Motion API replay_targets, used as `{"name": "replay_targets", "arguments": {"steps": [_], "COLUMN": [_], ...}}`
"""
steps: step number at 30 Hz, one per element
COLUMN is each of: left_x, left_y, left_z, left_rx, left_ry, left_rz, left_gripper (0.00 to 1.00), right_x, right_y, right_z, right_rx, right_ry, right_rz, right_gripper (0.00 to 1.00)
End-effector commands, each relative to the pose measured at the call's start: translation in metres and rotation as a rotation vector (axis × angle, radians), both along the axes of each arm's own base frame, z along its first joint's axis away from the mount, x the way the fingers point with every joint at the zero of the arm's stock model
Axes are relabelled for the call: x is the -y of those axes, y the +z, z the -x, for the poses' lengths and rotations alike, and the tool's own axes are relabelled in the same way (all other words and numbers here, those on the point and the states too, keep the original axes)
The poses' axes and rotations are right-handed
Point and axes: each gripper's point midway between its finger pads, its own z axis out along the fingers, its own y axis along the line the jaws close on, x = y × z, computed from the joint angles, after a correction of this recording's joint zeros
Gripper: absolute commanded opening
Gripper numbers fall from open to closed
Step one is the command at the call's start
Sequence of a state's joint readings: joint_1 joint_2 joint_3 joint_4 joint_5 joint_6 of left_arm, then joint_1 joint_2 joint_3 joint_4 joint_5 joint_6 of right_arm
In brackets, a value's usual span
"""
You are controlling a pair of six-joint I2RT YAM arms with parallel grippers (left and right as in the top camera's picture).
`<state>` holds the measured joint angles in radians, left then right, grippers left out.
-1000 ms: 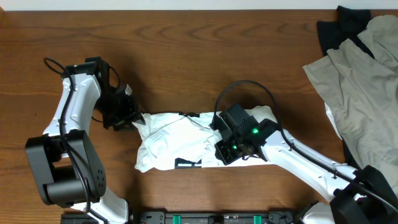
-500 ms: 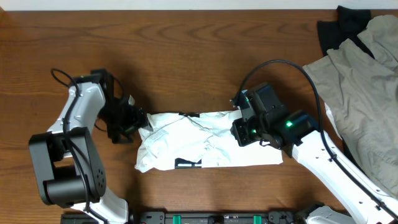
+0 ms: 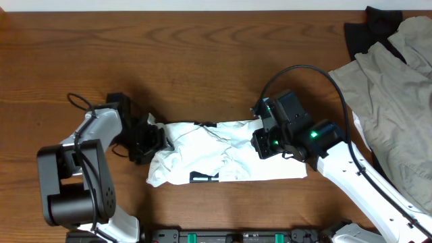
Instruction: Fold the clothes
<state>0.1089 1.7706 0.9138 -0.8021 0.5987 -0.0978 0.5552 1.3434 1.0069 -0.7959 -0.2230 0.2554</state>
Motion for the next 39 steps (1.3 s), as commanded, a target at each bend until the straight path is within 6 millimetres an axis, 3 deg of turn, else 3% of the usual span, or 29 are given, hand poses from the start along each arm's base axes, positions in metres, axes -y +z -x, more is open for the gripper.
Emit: {"name": "replay_targets", "arguments": {"steps": [1,3,5,10,21,24,29,34,39], "left_x": [0.020,0.026,0.027,0.008,-0.108,-0.151,-0.187,-0.193,-0.155], "left_y": [-0.003,-0.003,-0.003,-0.002,0.023,0.036,0.062,0.092,0.131], "left_z": [0.012,0.014,0.015,0.007,-0.039,-0.046,-0.061,-0.078,-0.085], "left_rx": [-0.021,-0.022,-0.021,-0.018,0.032,0.035,0.075,0.136,0.178], "left_ry": [-0.051,-0.074,-0.082,-0.043,0.148,0.220,0.291,0.293,0.219], "left_rz": [0.051,0.051,0.050,-0.011,-0.380,-0.529,-0.608,-0.613,-0.552], "left_gripper": [0.49,0.31,0.06,0.06,0.06,0.06,0.06,0.06,0.06], "right_x": [0.004,0.004,0.005,0.005,0.030,0.054,0.091,0.117,0.127], "right_y": [0.000,0.000,-0.001,-0.001,-0.008,-0.013,-0.017,-0.019,-0.020], "right_z": [-0.004,-0.004,-0.003,-0.002,-0.008,-0.009,-0.014,-0.015,-0.013], "right_rx": [0.007,0.006,0.003,0.001,-0.017,-0.050,-0.072,-0.112,-0.130], "right_ry": [-0.008,-0.008,-0.008,-0.008,-0.111,-0.203,-0.314,-0.405,-0.430], "right_rz": [0.011,0.012,0.013,0.015,0.089,0.141,0.218,0.227,0.235], "right_gripper": [0.19,0.19,0.19,0.19,0.18,0.17,0.17,0.17,0.16]}}
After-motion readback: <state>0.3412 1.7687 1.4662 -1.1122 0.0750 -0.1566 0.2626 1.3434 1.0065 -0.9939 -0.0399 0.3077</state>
